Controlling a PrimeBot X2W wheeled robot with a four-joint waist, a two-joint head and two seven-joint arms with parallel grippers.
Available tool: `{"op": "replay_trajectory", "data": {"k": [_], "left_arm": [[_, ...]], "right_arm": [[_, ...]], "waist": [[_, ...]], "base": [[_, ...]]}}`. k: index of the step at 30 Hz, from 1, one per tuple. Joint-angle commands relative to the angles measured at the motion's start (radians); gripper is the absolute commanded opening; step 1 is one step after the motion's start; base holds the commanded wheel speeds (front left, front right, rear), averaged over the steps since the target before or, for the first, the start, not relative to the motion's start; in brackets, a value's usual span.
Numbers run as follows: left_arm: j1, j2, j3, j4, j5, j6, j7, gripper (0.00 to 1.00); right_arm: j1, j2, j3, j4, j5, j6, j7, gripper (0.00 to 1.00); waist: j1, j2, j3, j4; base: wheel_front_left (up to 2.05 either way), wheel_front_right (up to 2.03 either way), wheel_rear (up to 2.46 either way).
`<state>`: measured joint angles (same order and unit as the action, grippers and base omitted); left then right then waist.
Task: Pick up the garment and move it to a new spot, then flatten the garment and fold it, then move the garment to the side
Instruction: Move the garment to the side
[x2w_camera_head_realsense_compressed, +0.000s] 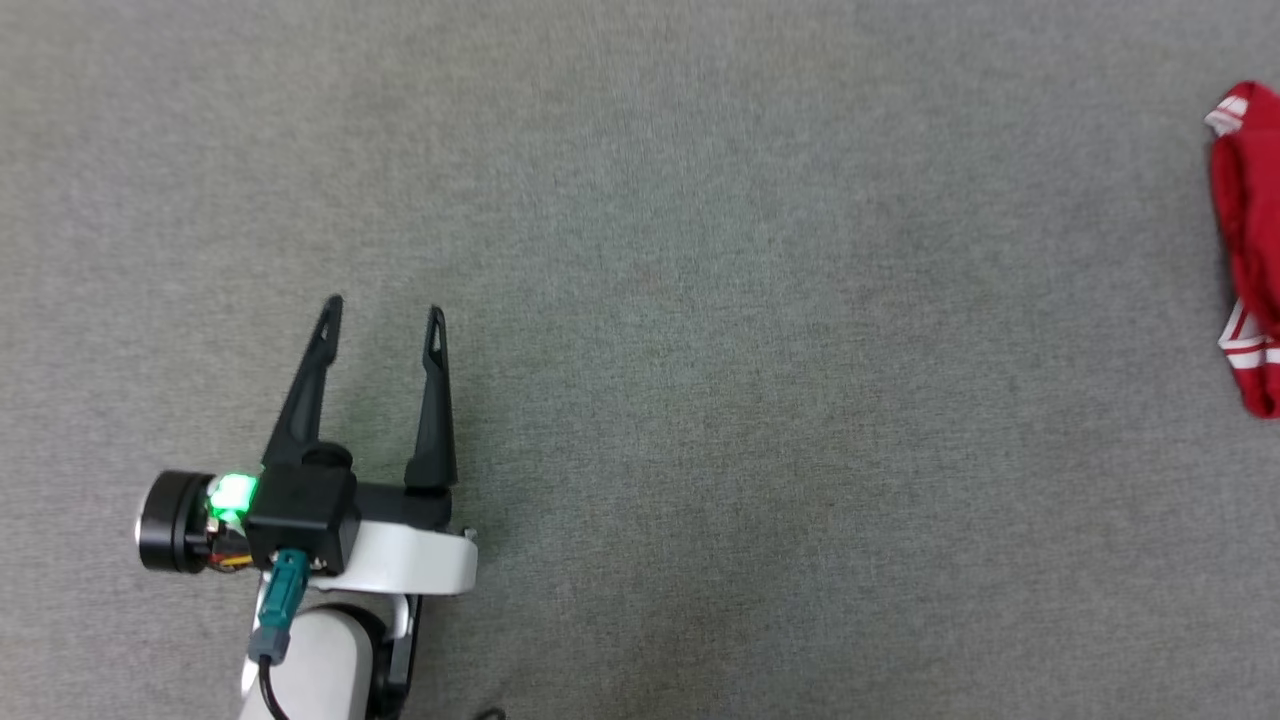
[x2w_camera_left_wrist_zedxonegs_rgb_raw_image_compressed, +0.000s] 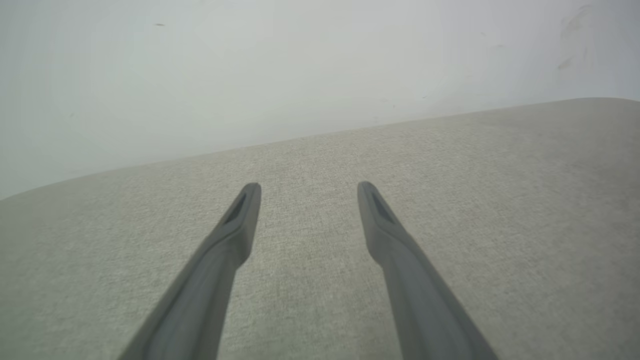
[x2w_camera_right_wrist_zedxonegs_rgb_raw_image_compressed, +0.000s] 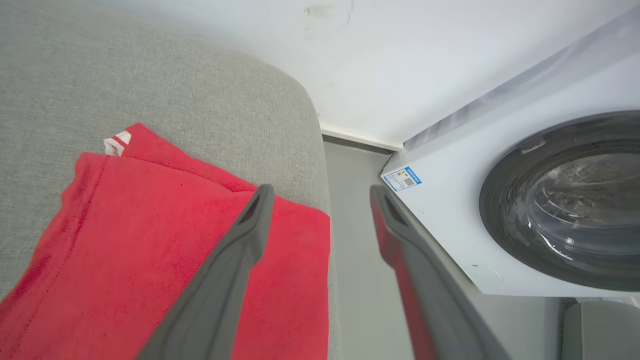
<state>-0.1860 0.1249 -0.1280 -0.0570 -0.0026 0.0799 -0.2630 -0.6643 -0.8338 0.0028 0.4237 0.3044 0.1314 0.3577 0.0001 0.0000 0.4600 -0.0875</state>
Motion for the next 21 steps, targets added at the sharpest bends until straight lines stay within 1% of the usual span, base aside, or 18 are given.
{"op": "replay_trajectory", "data": {"k": [1,6,10,11,15,17,21], "left_arm": [[0.017,-0.001,-0.003,0.006,-0.005,0.006,-0.002,1.0],[0.065,-0.006,-0.003,0.03,-0.019,0.009,-0.002,1.0],[0.101,-0.009,0.002,0.047,-0.028,0.009,-0.002,1.0],[0.116,-0.011,0.006,0.056,-0.036,0.006,-0.002,1.0],[0.139,-0.012,0.007,0.073,-0.041,0.003,-0.002,1.0],[0.149,-0.012,0.009,0.082,-0.042,0.003,-0.002,1.0],[0.17,-0.013,0.012,0.095,-0.045,0.002,-0.002,1.0]], "right_arm": [[0.023,0.011,-0.006,-0.015,-0.013,-0.002,-0.023,1.0],[0.052,0.06,-0.056,-0.102,-0.072,-0.002,-0.166,1.0],[0.083,0.14,-0.104,-0.169,-0.126,-0.002,-0.291,1.0],[0.106,0.191,-0.119,-0.209,-0.15,-0.002,-0.35,1.0],[0.168,0.294,-0.13,-0.288,-0.183,-0.001,-0.445,1.0],[0.2,0.349,-0.132,-0.321,-0.188,-0.001,-0.486,1.0],[0.269,0.442,-0.098,-0.365,-0.204,-0.001,-0.533,1.0]], "waist": [[-0.0001,0.0,-0.045,0.009],[-0.0001,0.0,-0.121,0.023],[-0.0001,0.0,-0.175,0.039],[-0.0001,0.0,-0.201,0.049],[-0.0001,0.0,-0.25,0.068],[-0.0001,0.0,-0.274,0.075],[-0.0001,0.0,-0.315,0.087]], "base": [[0.0,0.0,0.0],[0.0,0.0,0.0],[0.0,0.0,0.0],[0.0,0.0,0.0],[0.0,0.0,0.0],[0.0,0.0,0.0],[0.0,0.0,0.0]]}}
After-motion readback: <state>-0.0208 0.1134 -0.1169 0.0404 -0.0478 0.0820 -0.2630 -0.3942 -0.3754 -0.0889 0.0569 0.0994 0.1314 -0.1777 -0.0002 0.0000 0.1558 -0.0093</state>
